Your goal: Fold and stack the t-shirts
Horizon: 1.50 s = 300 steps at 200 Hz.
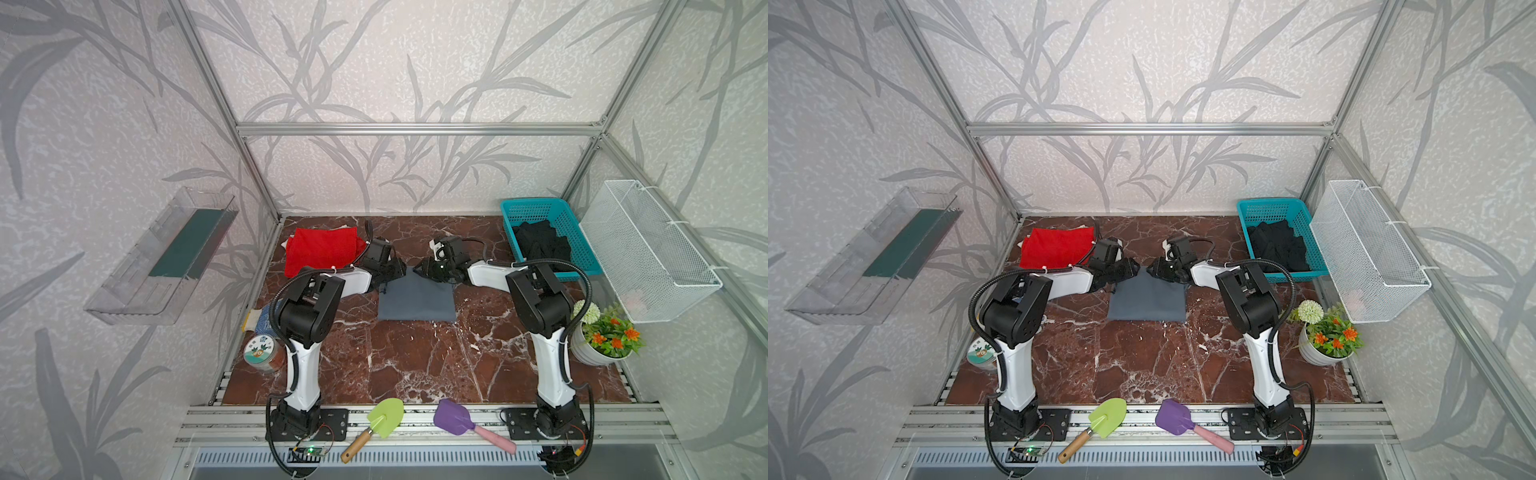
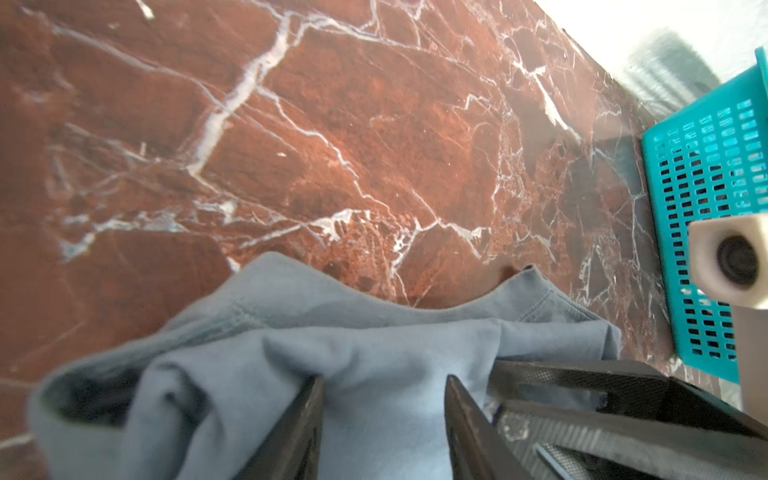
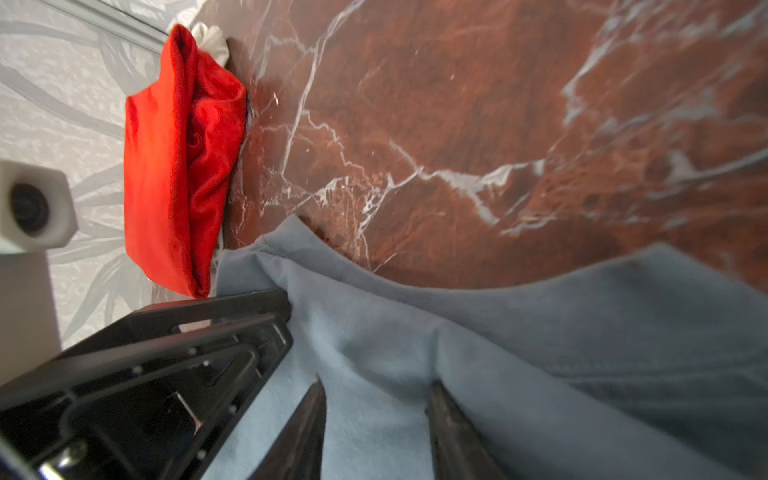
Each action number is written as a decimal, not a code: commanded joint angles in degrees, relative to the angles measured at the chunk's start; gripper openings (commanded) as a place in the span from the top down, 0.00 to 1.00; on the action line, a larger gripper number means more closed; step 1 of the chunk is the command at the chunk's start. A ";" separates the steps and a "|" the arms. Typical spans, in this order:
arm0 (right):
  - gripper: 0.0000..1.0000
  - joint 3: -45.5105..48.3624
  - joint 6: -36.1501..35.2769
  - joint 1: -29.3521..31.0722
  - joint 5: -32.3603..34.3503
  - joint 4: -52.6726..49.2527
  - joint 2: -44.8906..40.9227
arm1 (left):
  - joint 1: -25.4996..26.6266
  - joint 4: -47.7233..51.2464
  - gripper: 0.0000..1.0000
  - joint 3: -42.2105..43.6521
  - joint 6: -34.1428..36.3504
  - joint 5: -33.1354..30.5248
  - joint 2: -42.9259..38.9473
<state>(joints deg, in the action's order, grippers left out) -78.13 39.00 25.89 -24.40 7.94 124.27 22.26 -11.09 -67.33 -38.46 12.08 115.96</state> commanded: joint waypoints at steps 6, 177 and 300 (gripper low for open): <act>0.58 3.41 0.49 -2.72 0.55 0.95 -0.18 | -0.94 -0.95 0.53 2.17 -0.18 -0.84 0.92; 0.55 17.19 0.32 -4.89 -0.82 -0.39 -20.78 | 3.82 4.41 0.54 9.98 2.34 -2.68 -17.72; 0.55 35.60 4.00 -7.83 0.32 3.84 -25.65 | 5.37 -5.08 0.55 25.59 -3.69 -4.55 -16.27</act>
<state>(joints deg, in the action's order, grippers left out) -44.66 43.97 20.05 -26.22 15.09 100.97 28.29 -15.44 -44.01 -41.19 9.04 99.26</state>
